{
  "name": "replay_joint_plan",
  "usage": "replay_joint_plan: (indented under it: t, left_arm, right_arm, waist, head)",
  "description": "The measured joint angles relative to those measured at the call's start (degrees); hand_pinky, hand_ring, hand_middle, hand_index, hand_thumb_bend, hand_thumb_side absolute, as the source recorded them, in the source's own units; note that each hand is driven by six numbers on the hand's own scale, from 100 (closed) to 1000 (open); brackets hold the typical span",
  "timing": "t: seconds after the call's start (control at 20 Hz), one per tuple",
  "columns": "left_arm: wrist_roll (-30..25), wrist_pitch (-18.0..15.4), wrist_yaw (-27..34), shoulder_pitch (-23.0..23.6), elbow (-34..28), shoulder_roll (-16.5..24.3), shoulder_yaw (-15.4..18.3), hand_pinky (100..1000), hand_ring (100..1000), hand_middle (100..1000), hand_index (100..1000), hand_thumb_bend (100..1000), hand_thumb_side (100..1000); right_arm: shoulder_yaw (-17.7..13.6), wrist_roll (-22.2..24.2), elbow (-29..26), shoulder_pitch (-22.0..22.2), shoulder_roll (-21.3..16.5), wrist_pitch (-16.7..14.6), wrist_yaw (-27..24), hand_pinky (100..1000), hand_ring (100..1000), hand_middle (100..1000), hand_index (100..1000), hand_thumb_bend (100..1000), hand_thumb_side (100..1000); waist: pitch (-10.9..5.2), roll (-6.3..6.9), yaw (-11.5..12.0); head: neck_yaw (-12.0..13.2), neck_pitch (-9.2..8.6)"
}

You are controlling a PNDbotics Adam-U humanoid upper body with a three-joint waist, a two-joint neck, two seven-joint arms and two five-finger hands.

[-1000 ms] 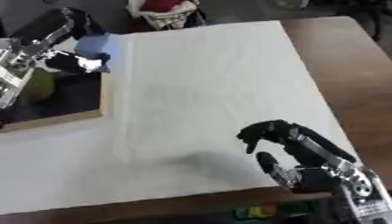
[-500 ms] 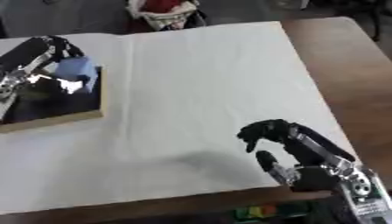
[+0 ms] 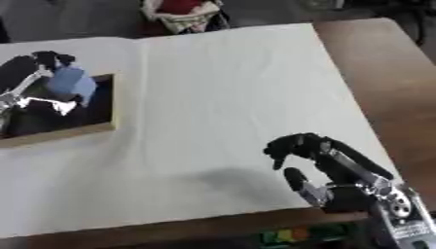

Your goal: Pick up objects on the table and place them in the box.

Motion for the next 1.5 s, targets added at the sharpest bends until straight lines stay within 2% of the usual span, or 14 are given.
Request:
replay_joint_plan:
  t: [0.1,0.25,0.3,0.35,0.4,0.55,0.75,0.95,1.25,1.5]
  left_arm:
    - [0.57,0.38,0.11,1.13,-1.62,-0.35,0.75,774,830,874,918,519,763]
    - [2.05,1.07,2.43,2.96,-4.74,-0.90,1.96,685,769,810,897,382,701]
    - [2.76,1.28,3.92,3.75,-6.03,-1.19,2.36,643,745,788,889,249,651]
    - [3.47,1.35,5.90,4.52,-7.44,-1.52,2.66,616,730,772,881,153,638]
    - [4.05,1.25,8.42,5.30,-8.86,-1.89,2.88,575,706,750,870,100,636]
    - [5.35,-0.16,18.45,8.00,-13.68,-3.18,3.37,498,658,699,842,100,696]
    - [6.25,-3.04,32.09,12.01,-20.58,-5.92,4.30,460,627,659,821,100,752]
    - [6.70,-4.25,40.75,14.98,-24.68,-9.77,4.67,445,619,647,813,100,788]
    - [3.94,-3.23,44.22,18.09,-25.10,-16.38,4.25,424,607,632,806,100,820]
    - [2.87,-2.33,44.69,19.27,-24.04,-19.64,3.37,417,605,628,805,100,826]
  right_arm:
    - [-0.07,-0.06,0.01,0.01,-0.01,-0.02,0.06,778,803,545,822,100,470]
    - [-0.30,-0.15,0.04,0.03,-0.01,0.01,0.21,778,803,544,822,100,470]
    - [-0.31,-0.18,0.06,0.03,-0.02,0.02,0.23,778,803,544,822,100,470]
    - [-0.31,-0.21,0.11,0.03,-0.02,0.02,0.24,778,803,545,822,100,470]
    - [-0.32,-0.22,0.16,0.03,-0.03,0.02,0.24,778,803,544,822,100,470]
    - [-0.32,-0.30,0.29,0.03,-0.05,-0.03,0.26,778,803,545,822,100,470]
    - [-0.54,-0.55,0.30,0.05,-0.07,-0.06,0.28,778,804,547,823,100,470]
    - [-0.68,-0.97,0.30,0.05,-0.08,0.02,0.32,777,804,548,826,100,470]
    - [-1.11,-2.59,0.30,0.31,-0.08,0.34,0.51,777,806,553,832,100,470]
    - [-1.37,-4.30,0.30,0.58,-0.08,0.58,0.74,778,811,562,841,100,470]
  waist:
    - [-0.02,0.05,0.18]
    - [-0.04,0.06,0.35]
    - [-0.04,0.06,0.47]
    - [-0.04,0.06,0.58]
    - [-0.04,0.06,0.69]
    - [-0.04,0.07,0.99]
    - [0.00,0.04,1.23]
    - [0.07,0.00,1.56]
    - [0.01,-0.15,1.81]
    - [-0.80,-0.29,2.01]
  head:
    - [-0.02,0.00]
    - [-0.08,0.00]
    - [-0.08,0.00]
    - [-0.08,0.00]
    - [-0.08,0.00]
    - [-0.08,0.00]
    - [-0.09,0.00]
    - [-0.01,0.00]
    - [0.06,0.00]
    - [0.65,0.00]
